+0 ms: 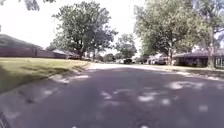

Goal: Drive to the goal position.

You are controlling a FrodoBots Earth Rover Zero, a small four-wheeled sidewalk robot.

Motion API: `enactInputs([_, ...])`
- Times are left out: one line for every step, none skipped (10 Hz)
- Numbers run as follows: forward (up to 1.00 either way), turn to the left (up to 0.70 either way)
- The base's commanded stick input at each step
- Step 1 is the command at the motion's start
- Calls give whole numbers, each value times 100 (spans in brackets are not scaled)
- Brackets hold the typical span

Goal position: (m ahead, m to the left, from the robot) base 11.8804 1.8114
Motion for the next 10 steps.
enactInputs([100,40])
enactInputs([100,40])
enactInputs([100,40])
enactInputs([100,16])
enactInputs([100,0])
enactInputs([100,0])
enactInputs([100,0])
enactInputs([100,0])
enactInputs([100,0])
enactInputs([100,0])
